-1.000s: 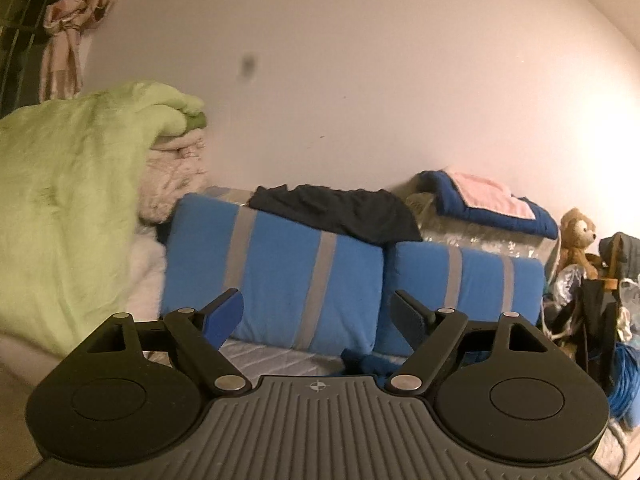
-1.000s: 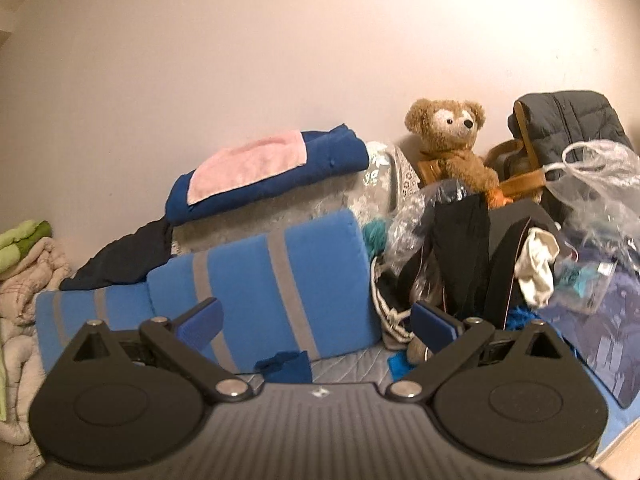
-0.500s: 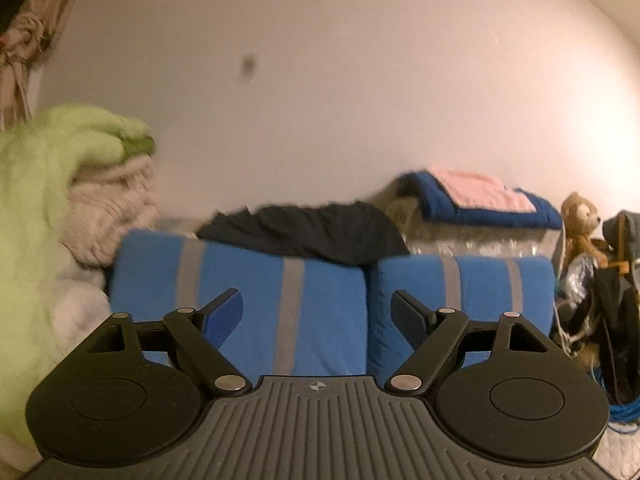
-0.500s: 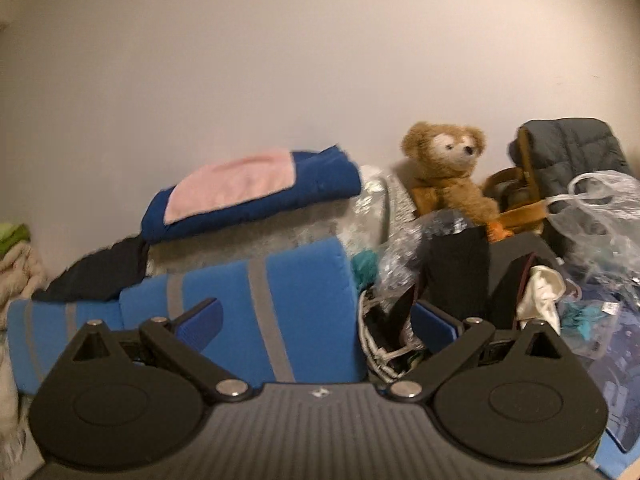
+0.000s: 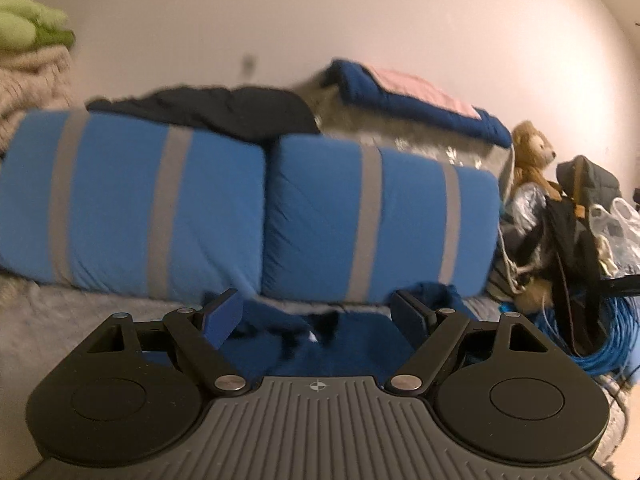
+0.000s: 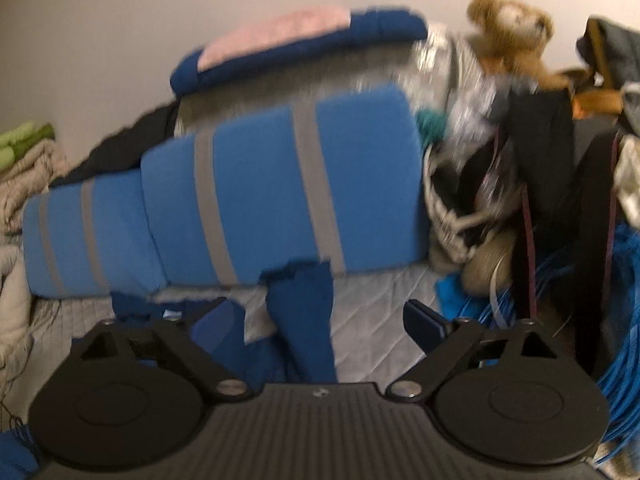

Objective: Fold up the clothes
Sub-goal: 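Grasp the sweatshirt sleeve cuff with the right gripper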

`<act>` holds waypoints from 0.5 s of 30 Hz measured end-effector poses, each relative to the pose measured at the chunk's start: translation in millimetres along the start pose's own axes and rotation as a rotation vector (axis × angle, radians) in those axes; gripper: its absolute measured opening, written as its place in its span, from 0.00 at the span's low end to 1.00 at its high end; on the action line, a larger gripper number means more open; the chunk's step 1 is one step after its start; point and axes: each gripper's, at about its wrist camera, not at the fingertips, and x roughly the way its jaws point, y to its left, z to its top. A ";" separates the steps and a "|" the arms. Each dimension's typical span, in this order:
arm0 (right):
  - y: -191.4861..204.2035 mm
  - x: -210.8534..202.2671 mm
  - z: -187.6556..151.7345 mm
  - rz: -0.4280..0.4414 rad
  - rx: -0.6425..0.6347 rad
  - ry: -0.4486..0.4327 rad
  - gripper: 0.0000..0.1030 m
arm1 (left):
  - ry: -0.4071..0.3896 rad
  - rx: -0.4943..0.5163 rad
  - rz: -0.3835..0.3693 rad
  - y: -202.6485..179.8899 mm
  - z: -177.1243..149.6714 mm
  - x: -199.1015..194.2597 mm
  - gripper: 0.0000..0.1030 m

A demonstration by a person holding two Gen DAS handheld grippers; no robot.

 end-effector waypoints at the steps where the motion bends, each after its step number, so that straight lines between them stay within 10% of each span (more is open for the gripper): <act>1: 0.1 9.8 -6.7 0.008 0.005 0.014 0.91 | 0.005 -0.004 -0.008 -2.3 -6.4 5.5 0.79; 15: 10.7 144.1 -74.8 -0.032 -0.059 0.160 0.88 | 0.023 -0.053 -0.085 0.0 -76.0 48.5 0.79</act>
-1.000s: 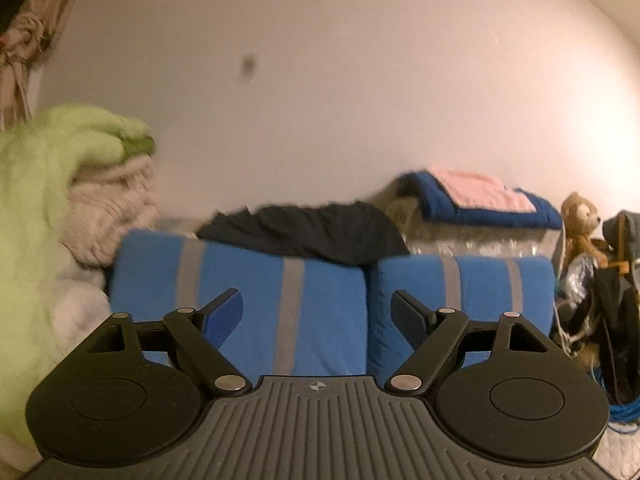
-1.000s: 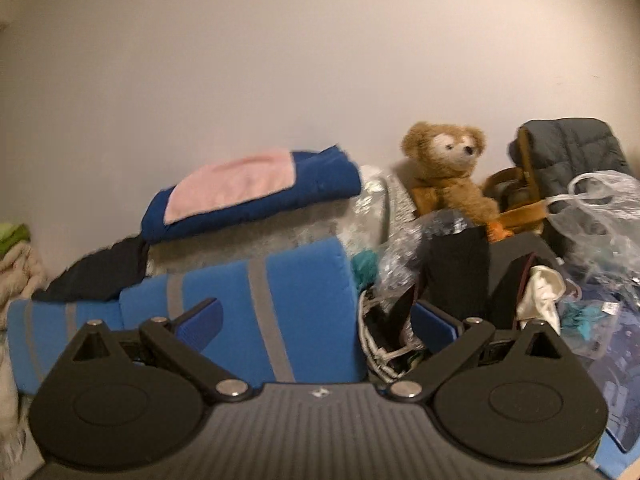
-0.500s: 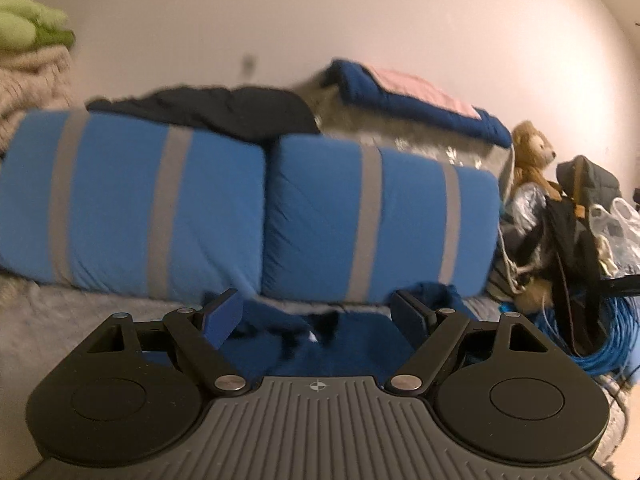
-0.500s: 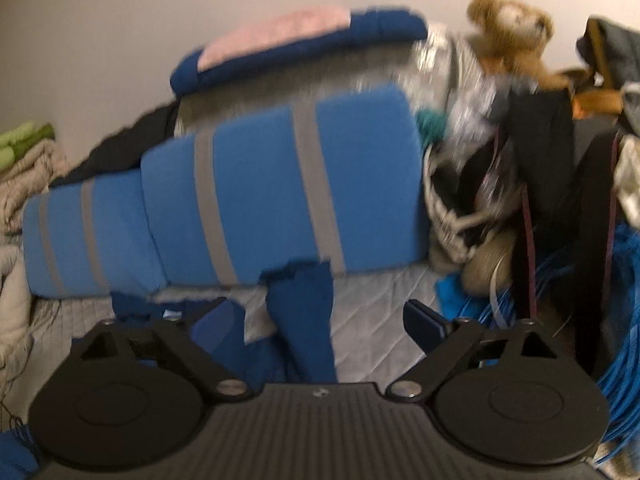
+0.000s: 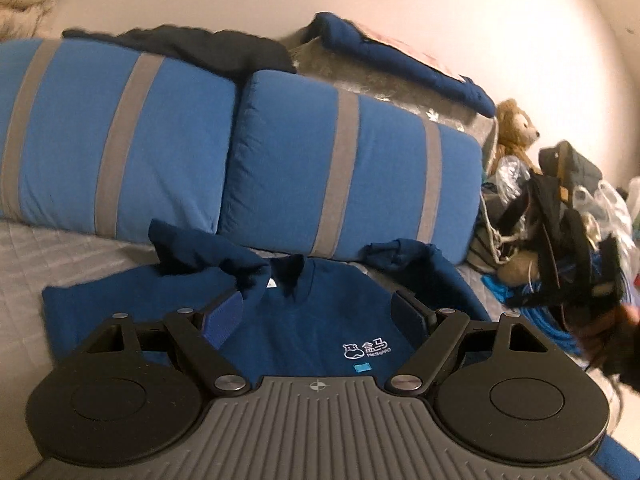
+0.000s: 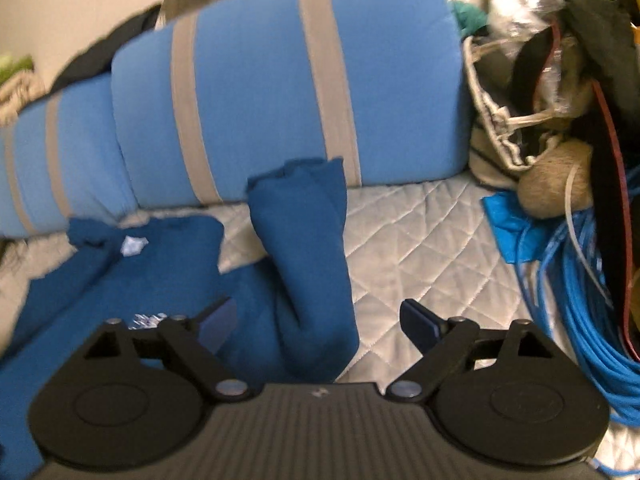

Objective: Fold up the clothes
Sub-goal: 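Grasp the sweatshirt sleeve cuff with the right gripper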

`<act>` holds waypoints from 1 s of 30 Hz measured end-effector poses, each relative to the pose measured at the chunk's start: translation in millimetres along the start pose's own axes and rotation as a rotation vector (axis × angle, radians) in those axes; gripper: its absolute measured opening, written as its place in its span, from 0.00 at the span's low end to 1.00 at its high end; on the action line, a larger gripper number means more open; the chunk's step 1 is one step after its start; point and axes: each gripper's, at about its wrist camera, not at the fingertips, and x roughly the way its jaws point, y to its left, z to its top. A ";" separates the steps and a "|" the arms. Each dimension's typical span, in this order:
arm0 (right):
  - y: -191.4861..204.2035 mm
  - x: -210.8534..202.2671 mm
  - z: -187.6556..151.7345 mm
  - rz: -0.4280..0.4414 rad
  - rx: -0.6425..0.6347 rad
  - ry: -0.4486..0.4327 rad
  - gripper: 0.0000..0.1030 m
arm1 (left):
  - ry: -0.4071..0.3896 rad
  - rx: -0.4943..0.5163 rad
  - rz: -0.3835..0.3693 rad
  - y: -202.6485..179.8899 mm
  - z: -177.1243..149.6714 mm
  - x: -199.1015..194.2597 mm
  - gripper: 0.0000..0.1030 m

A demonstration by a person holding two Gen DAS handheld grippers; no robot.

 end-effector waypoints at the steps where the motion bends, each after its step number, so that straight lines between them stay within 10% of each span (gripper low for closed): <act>1: 3.4 9.9 -1.2 -0.013 -0.019 0.003 0.88 | 0.001 -0.006 0.007 1.7 -0.1 0.7 0.79; 9: 26.5 66.6 1.1 -0.115 -0.161 -0.067 0.85 | 0.059 -0.029 -0.006 5.7 -6.1 12.3 0.79; 14: 44.6 76.9 4.4 -0.093 -0.241 -0.061 0.11 | 0.091 -0.027 0.002 6.6 -11.4 17.4 0.79; 30: 150.8 14.6 -3.9 0.236 -0.419 -0.041 0.05 | 0.147 -0.106 0.062 26.7 -17.7 25.4 0.79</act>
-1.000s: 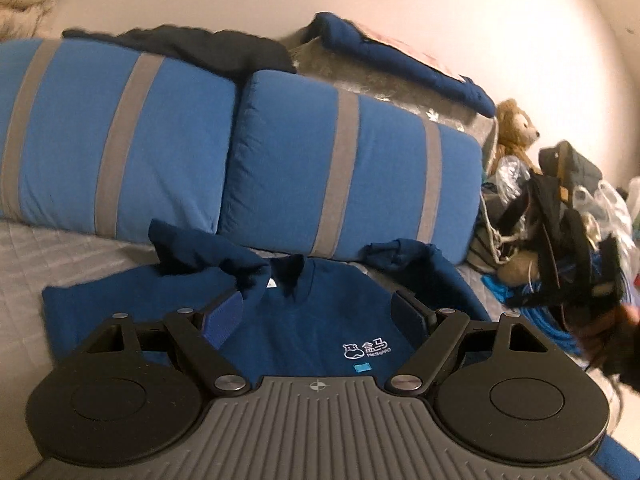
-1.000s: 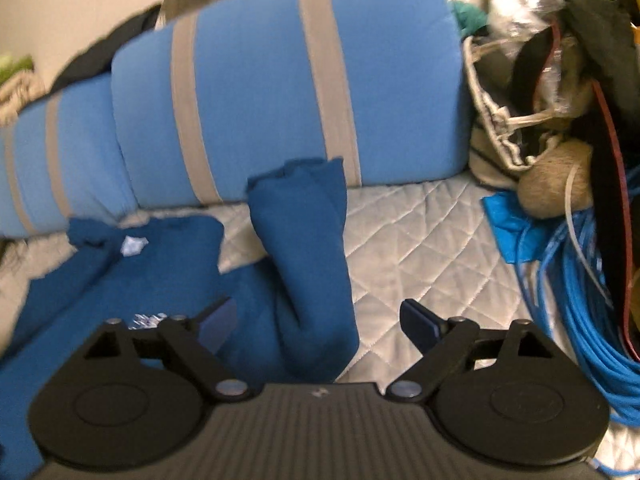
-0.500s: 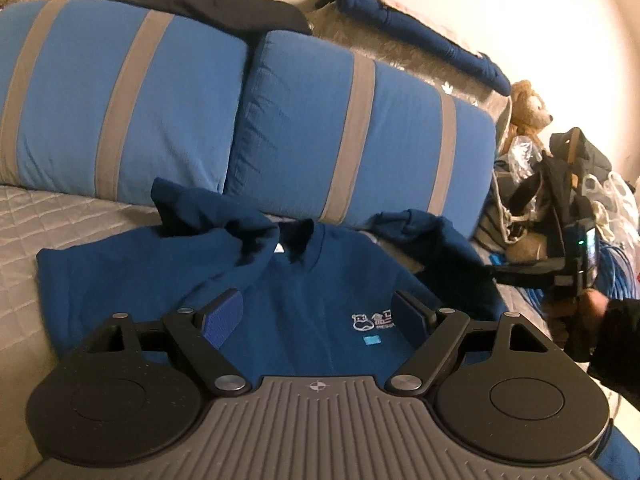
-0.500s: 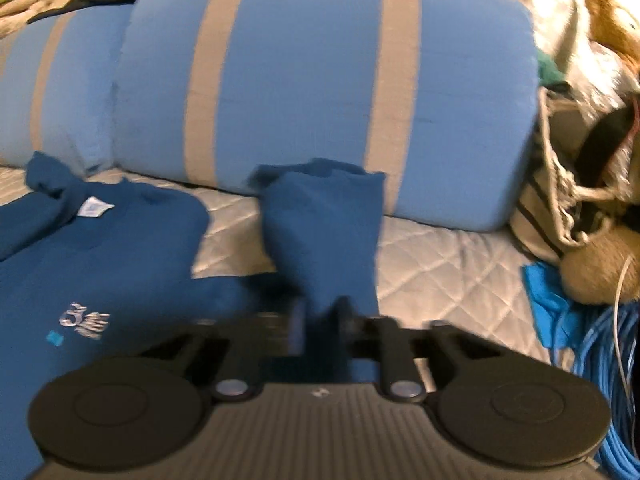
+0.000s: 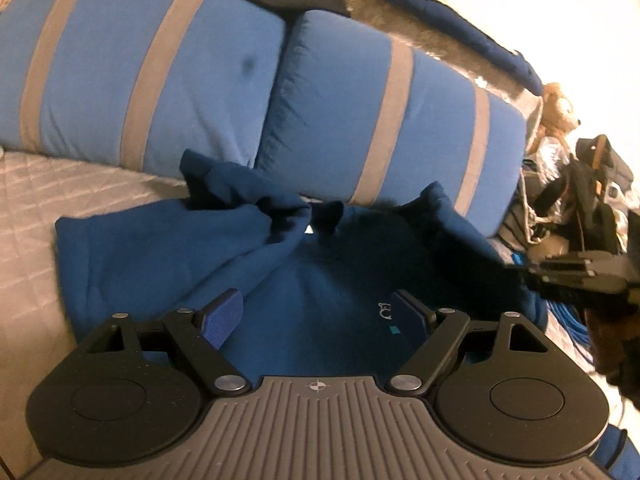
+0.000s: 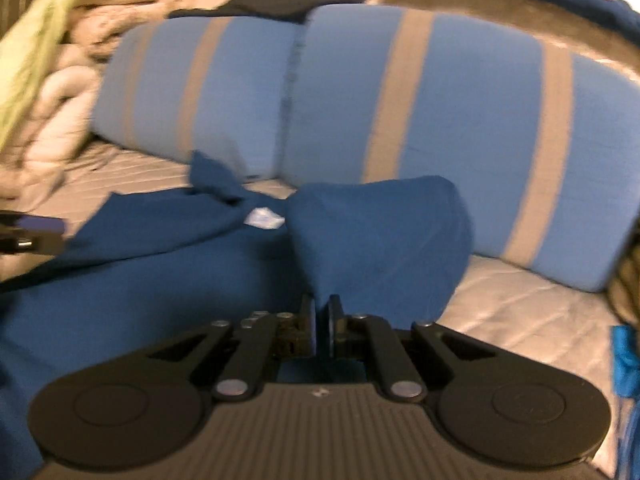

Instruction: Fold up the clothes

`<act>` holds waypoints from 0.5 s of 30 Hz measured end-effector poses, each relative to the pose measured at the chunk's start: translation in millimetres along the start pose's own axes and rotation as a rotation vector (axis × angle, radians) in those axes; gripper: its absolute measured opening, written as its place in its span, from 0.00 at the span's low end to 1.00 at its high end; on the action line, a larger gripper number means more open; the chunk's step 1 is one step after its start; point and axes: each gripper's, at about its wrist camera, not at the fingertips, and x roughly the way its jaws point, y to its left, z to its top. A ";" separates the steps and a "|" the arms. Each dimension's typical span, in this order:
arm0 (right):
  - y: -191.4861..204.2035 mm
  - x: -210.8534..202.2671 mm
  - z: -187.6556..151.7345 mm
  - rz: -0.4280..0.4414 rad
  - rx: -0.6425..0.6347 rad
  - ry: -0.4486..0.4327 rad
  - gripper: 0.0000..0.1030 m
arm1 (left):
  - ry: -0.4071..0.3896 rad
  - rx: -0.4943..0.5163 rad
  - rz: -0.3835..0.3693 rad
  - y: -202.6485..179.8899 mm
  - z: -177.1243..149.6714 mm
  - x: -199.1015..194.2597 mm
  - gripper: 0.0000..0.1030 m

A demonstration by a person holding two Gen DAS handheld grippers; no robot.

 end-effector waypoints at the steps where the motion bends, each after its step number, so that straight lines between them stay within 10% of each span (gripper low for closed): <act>1: 7.4 0.9 0.9 0.022 -0.006 0.003 0.05 | 0.005 -0.003 -0.002 0.3 0.2 0.5 0.79; 12: 63.1 14.4 -2.7 0.131 -0.047 0.052 0.06 | 0.051 -0.055 0.028 10.2 6.1 -0.2 0.79; 15: 68.3 11.3 -4.7 0.119 -0.057 0.064 0.26 | 0.101 -0.076 0.036 14.9 7.5 4.0 0.79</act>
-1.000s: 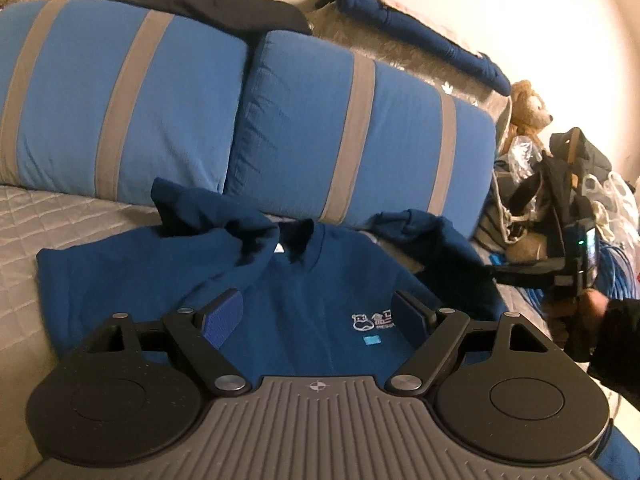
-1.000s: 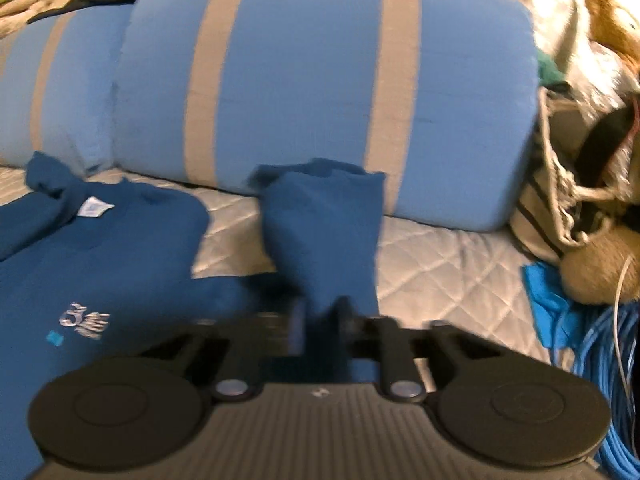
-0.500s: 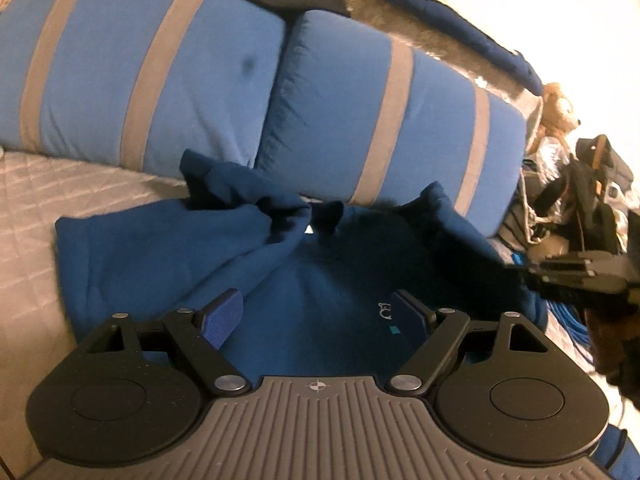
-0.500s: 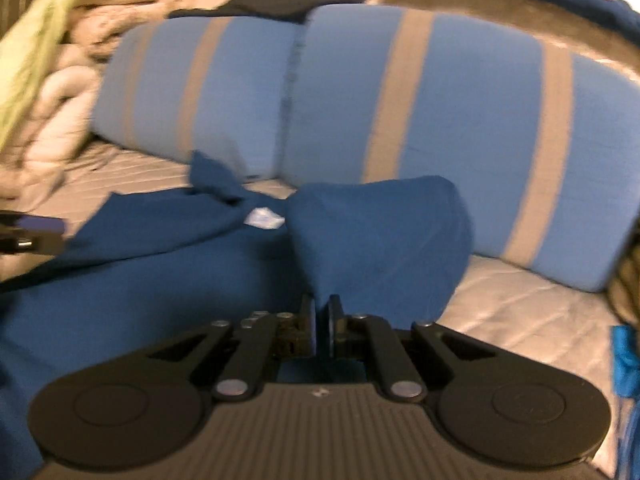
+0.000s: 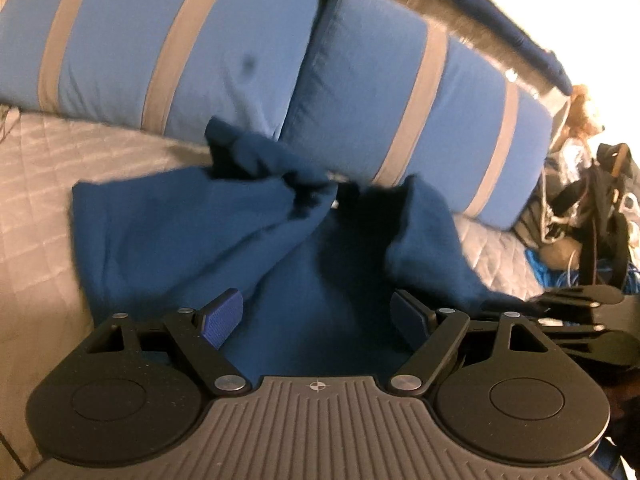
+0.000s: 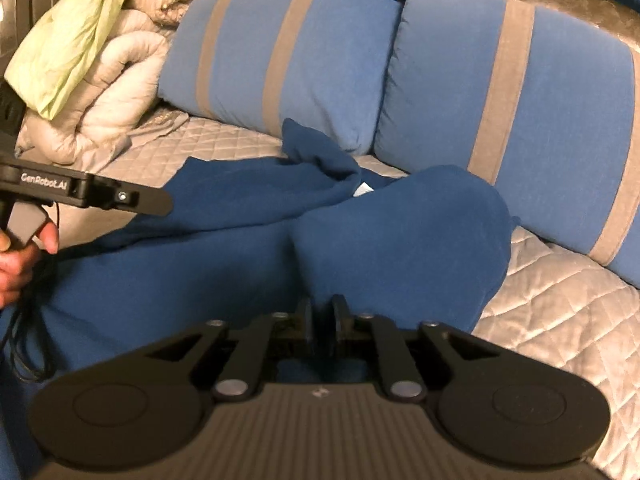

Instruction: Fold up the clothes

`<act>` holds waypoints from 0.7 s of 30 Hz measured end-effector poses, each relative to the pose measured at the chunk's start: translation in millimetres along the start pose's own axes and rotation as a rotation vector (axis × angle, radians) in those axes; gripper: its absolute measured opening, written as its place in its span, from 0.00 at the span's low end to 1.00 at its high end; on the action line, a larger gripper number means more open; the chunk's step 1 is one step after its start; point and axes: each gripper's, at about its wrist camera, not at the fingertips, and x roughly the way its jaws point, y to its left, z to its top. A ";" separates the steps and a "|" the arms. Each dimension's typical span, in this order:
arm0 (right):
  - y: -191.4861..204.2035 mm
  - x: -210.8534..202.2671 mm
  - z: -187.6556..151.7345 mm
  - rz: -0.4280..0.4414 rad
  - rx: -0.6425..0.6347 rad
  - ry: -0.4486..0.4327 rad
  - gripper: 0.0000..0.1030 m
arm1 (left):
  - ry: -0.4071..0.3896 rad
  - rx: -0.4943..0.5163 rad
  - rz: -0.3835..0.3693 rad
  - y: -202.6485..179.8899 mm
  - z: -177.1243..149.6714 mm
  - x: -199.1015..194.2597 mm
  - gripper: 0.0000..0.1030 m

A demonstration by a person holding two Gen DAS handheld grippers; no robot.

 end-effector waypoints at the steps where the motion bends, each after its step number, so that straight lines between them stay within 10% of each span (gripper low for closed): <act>1: -1.2 -3.4 1.2 0.008 0.007 -0.003 0.39 | 0.009 -0.005 0.003 0.9 -0.2 0.3 0.79; 7: -30.6 -29.0 9.9 -0.023 0.093 -0.042 0.80 | 0.007 0.046 -0.018 -7.6 -5.8 -0.7 0.79; 21: -164.1 5.3 -4.6 -0.038 0.592 -0.053 0.80 | 0.009 0.021 -0.038 -6.1 -4.8 0.3 0.79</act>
